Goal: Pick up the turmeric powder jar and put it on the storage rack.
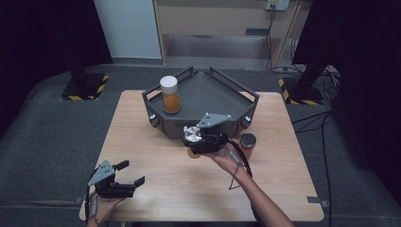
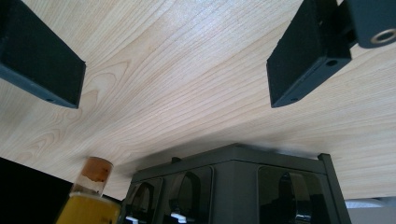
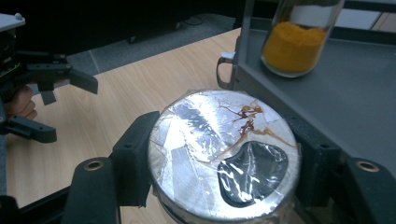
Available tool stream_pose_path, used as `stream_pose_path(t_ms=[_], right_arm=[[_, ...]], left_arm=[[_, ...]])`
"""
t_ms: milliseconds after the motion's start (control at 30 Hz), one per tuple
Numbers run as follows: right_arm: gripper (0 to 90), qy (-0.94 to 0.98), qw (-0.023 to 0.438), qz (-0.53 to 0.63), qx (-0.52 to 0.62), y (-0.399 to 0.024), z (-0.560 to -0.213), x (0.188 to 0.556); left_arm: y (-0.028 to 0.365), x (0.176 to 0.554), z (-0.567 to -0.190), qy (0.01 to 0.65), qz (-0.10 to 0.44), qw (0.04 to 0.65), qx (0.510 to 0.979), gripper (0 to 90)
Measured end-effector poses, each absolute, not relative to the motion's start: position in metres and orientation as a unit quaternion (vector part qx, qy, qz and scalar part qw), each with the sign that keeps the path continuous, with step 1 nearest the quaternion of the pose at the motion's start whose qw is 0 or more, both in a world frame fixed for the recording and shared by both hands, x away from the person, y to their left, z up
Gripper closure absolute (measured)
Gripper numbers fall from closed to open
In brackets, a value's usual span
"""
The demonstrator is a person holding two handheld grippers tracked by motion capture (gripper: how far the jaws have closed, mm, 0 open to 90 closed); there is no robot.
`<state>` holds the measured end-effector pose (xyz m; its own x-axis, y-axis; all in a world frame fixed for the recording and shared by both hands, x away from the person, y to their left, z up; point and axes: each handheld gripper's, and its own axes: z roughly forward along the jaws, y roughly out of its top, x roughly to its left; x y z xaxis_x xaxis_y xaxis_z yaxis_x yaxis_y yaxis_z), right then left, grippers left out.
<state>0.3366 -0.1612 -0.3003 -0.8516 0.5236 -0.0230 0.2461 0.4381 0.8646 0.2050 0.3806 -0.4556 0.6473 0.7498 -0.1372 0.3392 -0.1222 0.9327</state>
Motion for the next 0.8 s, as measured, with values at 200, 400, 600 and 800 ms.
stream_pose_path(t_ms=[200,400,600,800], right_arm=[[34.6,0.833,0.150,0.478,0.237,-0.165,-0.280,0.346],[34.6,0.829,0.160,0.477,0.245,-0.166,-0.265,0.350],[34.6,0.826,0.168,0.476,0.251,-0.166,-0.250,0.356],[34.6,0.823,0.174,0.475,0.258,-0.165,-0.241,0.362]], left_arm=[[0.380,0.205,-0.455,0.375,0.188,0.544,0.727,3.6],[0.380,0.206,-0.455,0.375,0.187,0.544,0.727,3.6],[0.380,0.206,-0.455,0.375,0.187,0.543,0.727,3.6],[0.380,0.205,-0.455,0.375,0.188,0.544,0.727,3.6]])
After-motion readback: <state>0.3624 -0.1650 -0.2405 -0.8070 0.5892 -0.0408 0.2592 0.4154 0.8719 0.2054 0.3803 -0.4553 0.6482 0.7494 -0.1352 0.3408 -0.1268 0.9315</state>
